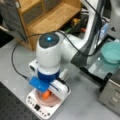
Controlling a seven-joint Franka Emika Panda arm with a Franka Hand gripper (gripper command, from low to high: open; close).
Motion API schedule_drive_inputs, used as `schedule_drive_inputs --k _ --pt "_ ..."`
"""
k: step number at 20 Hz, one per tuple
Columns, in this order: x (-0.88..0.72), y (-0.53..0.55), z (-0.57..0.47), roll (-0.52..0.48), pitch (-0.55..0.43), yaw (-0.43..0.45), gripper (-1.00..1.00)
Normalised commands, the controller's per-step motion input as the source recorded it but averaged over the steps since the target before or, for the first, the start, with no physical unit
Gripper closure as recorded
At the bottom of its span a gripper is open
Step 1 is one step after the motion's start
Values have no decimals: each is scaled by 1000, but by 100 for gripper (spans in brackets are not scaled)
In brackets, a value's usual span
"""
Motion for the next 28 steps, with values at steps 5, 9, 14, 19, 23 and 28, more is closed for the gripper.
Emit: schedule_drive_inputs --k 5,9,14,19,23,28 --pt "-31 115 259 -275 133 10 100" --pt "-88 157 183 -252 120 -22 100" --pt "-83 129 87 -204 70 -71 100" --pt "-163 111 141 -174 68 -134 100" --pt "-233 124 188 -145 69 -107 100" --pt "-239 121 97 -118 48 -180 100"
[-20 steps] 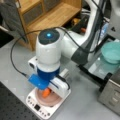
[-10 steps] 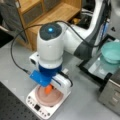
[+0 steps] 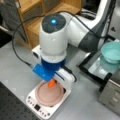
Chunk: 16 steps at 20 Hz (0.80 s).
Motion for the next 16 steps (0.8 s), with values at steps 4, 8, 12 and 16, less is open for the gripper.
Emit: schedule_drive_inputs --k 4,8,12,16 --pt "-201 129 31 -65 -2 -377 100" --pt "-243 130 90 -15 -51 -466 100" --pt "-237 80 20 -23 -38 -263 100" --pt "-189 6 -66 -24 -37 -141 100"
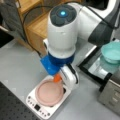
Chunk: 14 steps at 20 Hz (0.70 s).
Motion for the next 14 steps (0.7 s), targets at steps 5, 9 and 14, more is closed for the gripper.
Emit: schedule_drive_inputs --k 5,9,14 --pt "-173 -11 -71 -25 -39 -117 100" --pt "-159 -10 -53 -24 -45 -117 100" --pt "-156 -10 -50 -24 -46 -117 100"
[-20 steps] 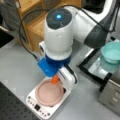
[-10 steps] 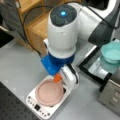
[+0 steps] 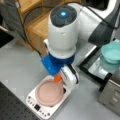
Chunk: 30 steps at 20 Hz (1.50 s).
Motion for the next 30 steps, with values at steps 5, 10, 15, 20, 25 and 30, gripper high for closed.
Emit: schedule_drive_inputs --k 5,10,15,20,25,30 --pt "-247 16 -14 -45 -1 -1000 100" --pt "-255 56 88 -57 5 -993 100" --pt "-175 39 41 -67 -38 -656 100" --pt "-198 24 72 -59 -53 -394 100" --pt "-319 22 45 -79 -92 -247 100" --pt "-355 40 -34 -65 -76 -174 100"
